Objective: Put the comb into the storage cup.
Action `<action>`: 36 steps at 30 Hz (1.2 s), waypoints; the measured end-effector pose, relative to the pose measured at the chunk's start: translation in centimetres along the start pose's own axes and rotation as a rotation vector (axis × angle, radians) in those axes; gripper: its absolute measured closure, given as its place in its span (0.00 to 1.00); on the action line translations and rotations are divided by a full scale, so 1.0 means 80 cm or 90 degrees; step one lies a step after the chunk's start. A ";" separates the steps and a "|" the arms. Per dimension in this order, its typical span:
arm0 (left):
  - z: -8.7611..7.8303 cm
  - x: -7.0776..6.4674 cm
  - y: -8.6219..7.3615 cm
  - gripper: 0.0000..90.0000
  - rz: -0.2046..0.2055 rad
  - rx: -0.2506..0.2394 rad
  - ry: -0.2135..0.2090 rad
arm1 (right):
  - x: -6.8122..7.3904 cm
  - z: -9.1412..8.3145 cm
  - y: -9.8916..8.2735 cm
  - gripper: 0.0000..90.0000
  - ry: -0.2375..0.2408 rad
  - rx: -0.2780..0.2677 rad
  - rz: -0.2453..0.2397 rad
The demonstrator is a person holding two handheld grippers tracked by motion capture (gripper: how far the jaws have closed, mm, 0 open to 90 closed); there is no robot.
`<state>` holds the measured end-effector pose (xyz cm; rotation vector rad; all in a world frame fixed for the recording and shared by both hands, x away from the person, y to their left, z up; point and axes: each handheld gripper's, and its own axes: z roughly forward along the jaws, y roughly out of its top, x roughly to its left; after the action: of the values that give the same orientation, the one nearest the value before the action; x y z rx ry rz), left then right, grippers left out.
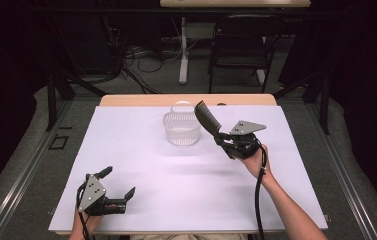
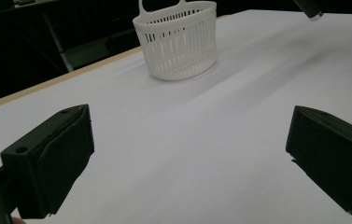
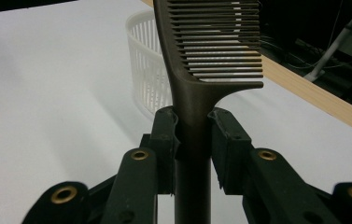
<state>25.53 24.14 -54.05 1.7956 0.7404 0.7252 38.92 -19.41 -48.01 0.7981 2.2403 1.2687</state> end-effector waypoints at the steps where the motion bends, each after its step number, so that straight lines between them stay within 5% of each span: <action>1: 0.000 0.000 0.000 0.01 -0.002 -0.001 0.000 | 0.000 0.001 0.000 0.80 0.000 0.000 -0.001; 36: 0.001 0.001 0.000 0.01 -0.003 0.002 0.001 | -0.002 0.013 0.023 0.80 0.001 -0.053 -0.018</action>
<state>25.65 24.13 -54.10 1.7959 0.7463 0.7232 40.16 -18.12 -46.86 0.7320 2.1763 1.3399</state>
